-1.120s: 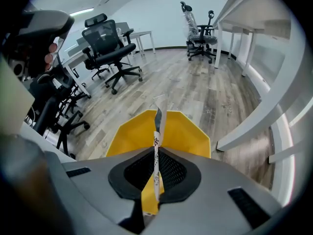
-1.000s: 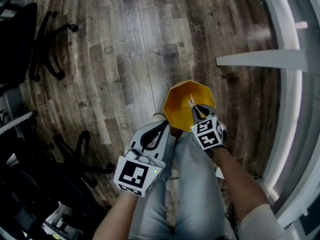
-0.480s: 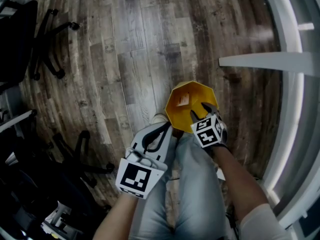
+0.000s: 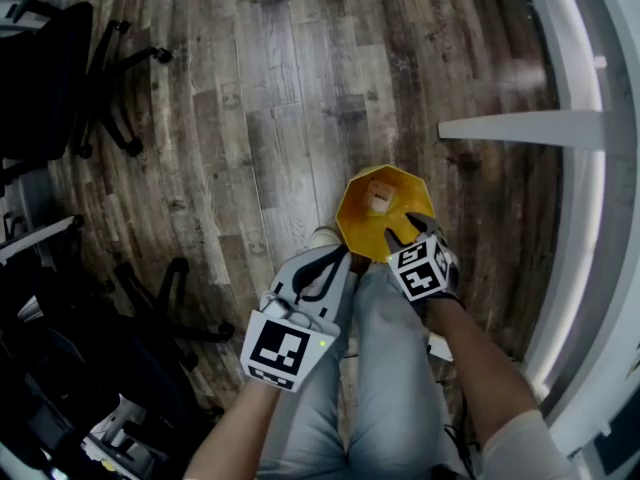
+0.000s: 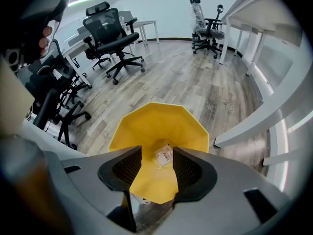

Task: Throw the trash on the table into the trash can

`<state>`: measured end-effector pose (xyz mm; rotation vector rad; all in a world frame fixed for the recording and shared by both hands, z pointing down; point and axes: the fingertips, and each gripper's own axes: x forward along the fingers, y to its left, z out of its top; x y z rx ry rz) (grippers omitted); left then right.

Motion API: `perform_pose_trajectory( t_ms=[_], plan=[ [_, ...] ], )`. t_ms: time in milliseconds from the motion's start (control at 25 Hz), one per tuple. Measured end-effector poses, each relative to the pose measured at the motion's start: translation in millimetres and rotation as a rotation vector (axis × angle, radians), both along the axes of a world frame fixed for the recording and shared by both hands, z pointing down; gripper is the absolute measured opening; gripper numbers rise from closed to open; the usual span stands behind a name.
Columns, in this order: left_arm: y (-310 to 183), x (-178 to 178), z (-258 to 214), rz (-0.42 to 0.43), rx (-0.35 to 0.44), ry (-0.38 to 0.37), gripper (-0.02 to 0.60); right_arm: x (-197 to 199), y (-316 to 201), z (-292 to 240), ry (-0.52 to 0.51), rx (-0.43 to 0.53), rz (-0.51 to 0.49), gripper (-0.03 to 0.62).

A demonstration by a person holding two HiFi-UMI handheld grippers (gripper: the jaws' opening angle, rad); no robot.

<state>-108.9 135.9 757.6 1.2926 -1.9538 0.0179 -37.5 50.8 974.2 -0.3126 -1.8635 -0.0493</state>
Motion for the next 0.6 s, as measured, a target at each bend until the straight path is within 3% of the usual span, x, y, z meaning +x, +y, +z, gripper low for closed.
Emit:
perform_pose_trajectory(
  t_ms=[160, 320, 440, 600],
  plan=[
    [3, 1, -36, -0.003, 0.007, 0.005, 0.000, -3, 3, -46, -0.019, -0.008, -0.012, 0.209],
    [0, 3, -81, -0.008, 0.022, 0.033, 0.002, 0, 5, -107, -0.020, -0.035, 0.008, 0.148],
    [-4, 4, -117, 0.016, 0.026, 0.019, 0.002, -2, 6, -159, -0.052, -0.047, 0.014, 0.085],
    [-8, 2, -166, 0.035, 0.033, -0.014, 0.002, -16, 7, -235, -0.138, -0.098, 0.053, 0.052]
  ],
)
